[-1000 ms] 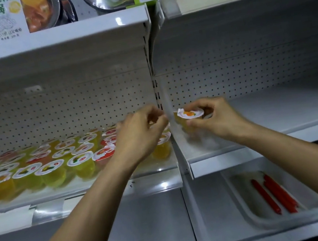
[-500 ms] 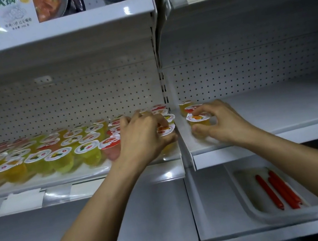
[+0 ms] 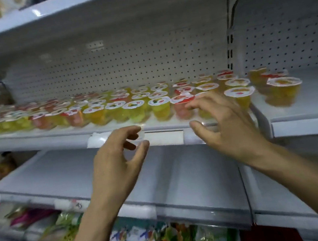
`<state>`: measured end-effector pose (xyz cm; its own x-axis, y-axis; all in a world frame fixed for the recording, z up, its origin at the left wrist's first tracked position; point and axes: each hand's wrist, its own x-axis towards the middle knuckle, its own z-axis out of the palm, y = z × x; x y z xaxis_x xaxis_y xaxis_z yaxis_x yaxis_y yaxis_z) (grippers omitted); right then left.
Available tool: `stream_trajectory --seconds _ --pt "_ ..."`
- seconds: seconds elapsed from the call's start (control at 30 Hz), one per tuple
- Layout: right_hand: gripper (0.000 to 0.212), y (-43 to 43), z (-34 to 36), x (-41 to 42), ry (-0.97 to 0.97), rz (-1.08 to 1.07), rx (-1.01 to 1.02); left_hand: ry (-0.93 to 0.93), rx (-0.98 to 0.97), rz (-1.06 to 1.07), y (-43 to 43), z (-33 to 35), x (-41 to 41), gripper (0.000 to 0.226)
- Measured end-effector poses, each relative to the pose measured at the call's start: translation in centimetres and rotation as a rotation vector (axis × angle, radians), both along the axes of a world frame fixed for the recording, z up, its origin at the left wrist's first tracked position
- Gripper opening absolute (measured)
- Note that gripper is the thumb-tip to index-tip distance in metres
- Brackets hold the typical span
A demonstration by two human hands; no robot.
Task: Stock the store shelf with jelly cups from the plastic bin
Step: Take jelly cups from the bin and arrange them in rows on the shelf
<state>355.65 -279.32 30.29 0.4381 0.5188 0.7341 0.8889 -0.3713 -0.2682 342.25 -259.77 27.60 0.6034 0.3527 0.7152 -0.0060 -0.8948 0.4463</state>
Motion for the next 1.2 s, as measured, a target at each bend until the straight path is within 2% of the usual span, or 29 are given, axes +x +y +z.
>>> stream_trajectory --seconds 0.23,0.33,0.6,0.83,0.97,1.1,1.2 --pt "0.032 15.4 -1.7 -7.2 -0.003 0.157 -0.121 0.114 0.067 0.170 13.3 0.2 -9.2 0.027" --pt "0.026 22.9 -2.0 -10.9 0.031 0.204 -0.115 0.142 0.047 0.198 20.1 0.5 -13.9 0.025" --pt "0.024 41.5 -2.1 -19.1 0.114 0.294 -0.069 0.250 0.002 0.229 37.3 2.4 -23.1 0.027" --pt "0.022 53.4 0.0 -19.9 0.104 0.288 -0.065 0.302 -0.043 0.136 50.3 4.0 -24.5 0.017" --pt "0.021 60.4 1.1 -19.6 0.055 0.291 -0.075 0.323 -0.026 0.094 57.4 5.4 -23.0 0.020" --pt "0.020 67.8 2.4 -19.2 0.028 0.294 -0.091 0.240 -0.049 0.073 64.2 6.6 -22.0 0.010" --pt "0.016 73.3 3.8 -19.2 0.037 0.310 -0.047 0.197 -0.076 0.059 69.4 7.2 -22.0 0.011"
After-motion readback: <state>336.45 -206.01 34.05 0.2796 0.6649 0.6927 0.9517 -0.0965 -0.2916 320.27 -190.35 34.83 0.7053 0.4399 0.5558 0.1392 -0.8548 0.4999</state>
